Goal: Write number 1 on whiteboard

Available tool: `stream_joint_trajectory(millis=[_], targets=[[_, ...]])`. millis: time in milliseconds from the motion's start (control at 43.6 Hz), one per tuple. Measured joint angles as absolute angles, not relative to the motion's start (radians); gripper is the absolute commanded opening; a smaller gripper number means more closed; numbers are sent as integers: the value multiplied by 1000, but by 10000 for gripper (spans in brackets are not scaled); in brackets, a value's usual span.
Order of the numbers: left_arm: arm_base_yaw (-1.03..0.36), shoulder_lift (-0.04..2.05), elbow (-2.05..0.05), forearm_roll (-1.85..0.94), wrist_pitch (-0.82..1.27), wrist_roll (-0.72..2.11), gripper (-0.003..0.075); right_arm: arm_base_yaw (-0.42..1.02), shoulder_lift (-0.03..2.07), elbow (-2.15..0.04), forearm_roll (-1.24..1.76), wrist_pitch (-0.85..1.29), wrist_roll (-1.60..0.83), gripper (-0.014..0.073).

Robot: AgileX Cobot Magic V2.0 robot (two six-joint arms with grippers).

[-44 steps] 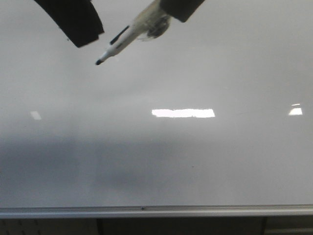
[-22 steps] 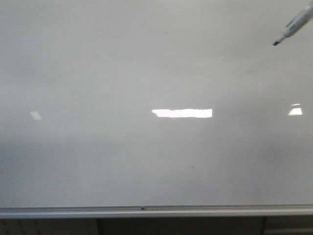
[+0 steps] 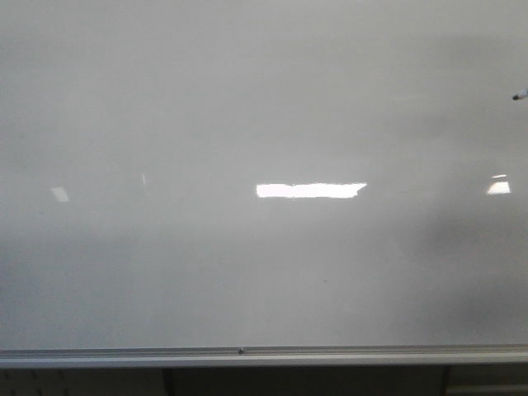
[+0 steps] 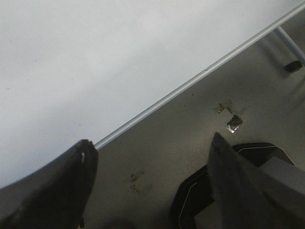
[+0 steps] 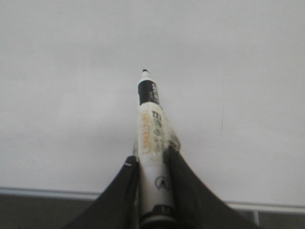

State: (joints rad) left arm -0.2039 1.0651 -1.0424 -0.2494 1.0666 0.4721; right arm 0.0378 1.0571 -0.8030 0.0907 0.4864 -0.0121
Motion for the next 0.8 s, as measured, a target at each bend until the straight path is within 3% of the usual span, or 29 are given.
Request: stream_joint_trajectory(millis=[321,803], targets=[[-203,1065,-1042,-249,1042,471,480,38,1154,-805,91,238,-7,13],[-203,1065,-1042,-248,1032,471,480,38,1285,-896,85,237,-7,13]])
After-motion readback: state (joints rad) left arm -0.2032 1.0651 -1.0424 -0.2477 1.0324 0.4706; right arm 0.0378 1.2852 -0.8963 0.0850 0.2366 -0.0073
